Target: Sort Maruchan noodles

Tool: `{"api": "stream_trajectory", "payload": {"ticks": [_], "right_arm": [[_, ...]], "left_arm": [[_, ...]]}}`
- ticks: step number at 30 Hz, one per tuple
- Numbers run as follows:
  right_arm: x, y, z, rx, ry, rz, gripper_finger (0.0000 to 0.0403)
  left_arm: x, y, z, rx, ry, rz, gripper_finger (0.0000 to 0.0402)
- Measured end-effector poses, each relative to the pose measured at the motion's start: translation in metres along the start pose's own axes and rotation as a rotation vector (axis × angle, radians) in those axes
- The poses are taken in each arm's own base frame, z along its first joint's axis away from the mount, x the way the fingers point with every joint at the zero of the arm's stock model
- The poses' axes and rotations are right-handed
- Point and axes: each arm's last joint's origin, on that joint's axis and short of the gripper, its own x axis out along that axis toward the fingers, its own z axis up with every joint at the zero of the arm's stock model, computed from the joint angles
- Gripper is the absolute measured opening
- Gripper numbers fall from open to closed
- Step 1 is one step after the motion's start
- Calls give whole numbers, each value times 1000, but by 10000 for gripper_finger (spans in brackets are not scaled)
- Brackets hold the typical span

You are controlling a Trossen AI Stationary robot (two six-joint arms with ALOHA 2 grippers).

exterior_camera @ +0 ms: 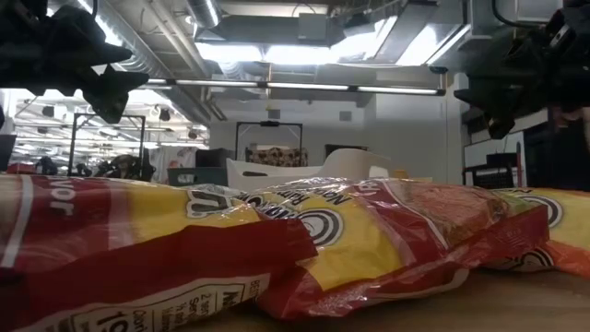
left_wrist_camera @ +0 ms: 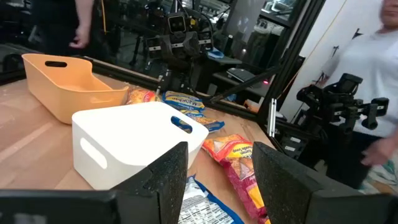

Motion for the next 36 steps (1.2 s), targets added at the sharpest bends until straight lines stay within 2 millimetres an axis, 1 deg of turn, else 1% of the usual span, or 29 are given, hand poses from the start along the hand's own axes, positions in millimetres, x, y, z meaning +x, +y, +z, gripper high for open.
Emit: {"api": "stream_trajectory", "payload": {"ticks": [21,28,32,36], "right_arm": [[0,0,0,0,-1,0,161],[0,-4,1,1,-48,-113,161],[0,-4,1,7,-51,-126,161],[-1,-7,0,5,-66,-197,161]], "left_arm": [[0,0,0,0,0,0,174],[0,0,0,0,0,0,174],[0,0,0,0,0,0,174],[0,0,0,1,-4,9,174]]}}
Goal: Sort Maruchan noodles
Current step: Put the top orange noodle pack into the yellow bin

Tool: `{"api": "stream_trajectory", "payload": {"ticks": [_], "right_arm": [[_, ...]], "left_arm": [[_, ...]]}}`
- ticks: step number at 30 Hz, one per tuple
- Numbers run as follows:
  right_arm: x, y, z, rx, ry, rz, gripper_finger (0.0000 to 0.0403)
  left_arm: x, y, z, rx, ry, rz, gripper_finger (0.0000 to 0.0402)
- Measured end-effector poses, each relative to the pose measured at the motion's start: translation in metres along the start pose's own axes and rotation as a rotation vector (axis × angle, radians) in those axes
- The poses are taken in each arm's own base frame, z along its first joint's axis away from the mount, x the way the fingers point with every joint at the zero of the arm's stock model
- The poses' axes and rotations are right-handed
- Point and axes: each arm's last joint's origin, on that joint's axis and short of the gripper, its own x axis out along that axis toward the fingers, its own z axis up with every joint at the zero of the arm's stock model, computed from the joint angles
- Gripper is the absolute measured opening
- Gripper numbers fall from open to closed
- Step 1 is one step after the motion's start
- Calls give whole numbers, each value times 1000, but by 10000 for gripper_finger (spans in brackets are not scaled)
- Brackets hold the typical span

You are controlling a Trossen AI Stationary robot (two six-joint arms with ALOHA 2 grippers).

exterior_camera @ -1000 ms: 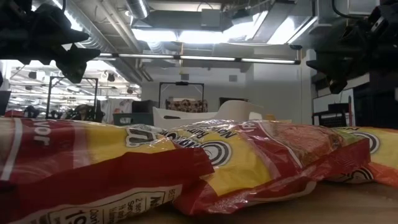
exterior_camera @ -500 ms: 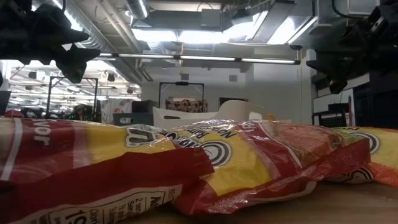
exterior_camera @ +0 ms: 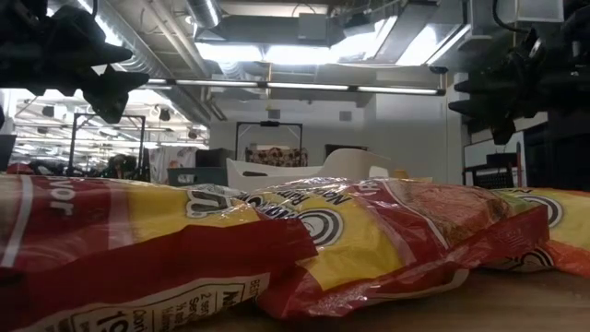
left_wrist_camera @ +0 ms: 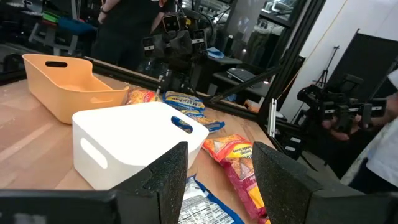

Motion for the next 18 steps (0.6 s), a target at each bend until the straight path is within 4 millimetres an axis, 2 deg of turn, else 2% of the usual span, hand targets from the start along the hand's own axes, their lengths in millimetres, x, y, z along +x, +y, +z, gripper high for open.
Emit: {"api": "stream_trajectory", "payload": {"ticks": [2,6,9,11,15,18], "right_arm": [[0,-1,0,11,-9,-30,161],[0,0,3,170,-46,-22,161],[-2,7,17,256,-171,44,161],[-4,11,28,309,-209,28,161],[-3,21,51,246,-203,-37,161],[6,30,70,170,-123,-103,161]], "left_arm": [[0,1,1,-6,-15,23,174],[0,0,4,-39,-55,40,174],[0,1,6,-31,-78,60,174],[0,1,7,-33,-108,95,174],[-2,0,15,-53,-210,128,174],[-3,-1,21,-61,-280,133,174]]}}
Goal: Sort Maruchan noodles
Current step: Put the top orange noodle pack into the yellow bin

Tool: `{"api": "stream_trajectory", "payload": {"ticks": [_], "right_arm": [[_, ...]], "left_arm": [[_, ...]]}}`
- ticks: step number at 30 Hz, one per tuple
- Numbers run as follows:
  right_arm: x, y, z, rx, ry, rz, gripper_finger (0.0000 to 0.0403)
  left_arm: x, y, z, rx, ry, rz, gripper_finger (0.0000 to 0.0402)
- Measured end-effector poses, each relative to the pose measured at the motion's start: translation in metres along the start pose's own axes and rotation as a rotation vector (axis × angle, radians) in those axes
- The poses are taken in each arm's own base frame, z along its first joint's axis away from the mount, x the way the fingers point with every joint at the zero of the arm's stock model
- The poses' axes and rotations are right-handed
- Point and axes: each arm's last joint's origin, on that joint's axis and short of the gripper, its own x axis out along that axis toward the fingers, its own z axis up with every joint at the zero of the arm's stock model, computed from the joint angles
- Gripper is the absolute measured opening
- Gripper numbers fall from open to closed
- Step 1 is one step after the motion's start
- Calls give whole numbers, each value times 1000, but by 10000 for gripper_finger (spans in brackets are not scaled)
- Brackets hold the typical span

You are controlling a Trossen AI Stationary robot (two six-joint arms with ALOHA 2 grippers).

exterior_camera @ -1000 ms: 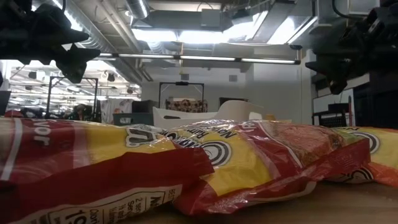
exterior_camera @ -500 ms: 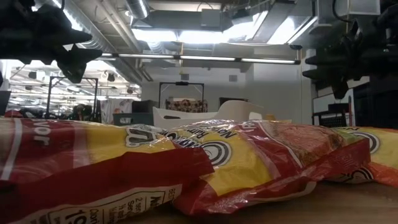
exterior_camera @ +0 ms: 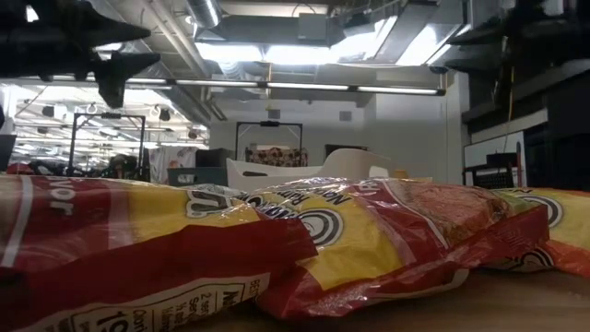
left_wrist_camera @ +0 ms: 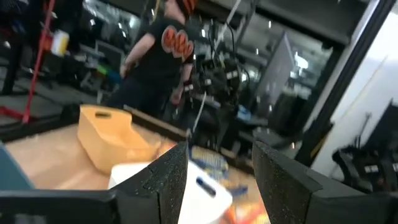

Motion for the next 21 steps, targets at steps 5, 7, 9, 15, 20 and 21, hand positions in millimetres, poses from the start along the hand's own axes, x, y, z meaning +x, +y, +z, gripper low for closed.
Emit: {"api": "stream_trajectory", "payload": {"ticks": [5,7,9,15,20,21], "right_arm": [[29,23,19,-114,362,-54,161],[40,29,23,-148,546,-103,161],[52,31,23,-194,719,-188,161],[89,29,13,-305,1100,-358,172],[110,10,-14,-432,1318,-370,248],[113,6,-20,-462,1350,-378,270]], "left_arm": [[0,-2,7,-14,-77,-14,174],[0,-3,8,-16,-83,-16,174],[0,-3,8,-16,-82,-16,174],[0,-2,7,-14,-78,-15,174],[0,-2,7,-14,-75,-19,174],[0,-3,7,-14,-74,-21,174]]}}
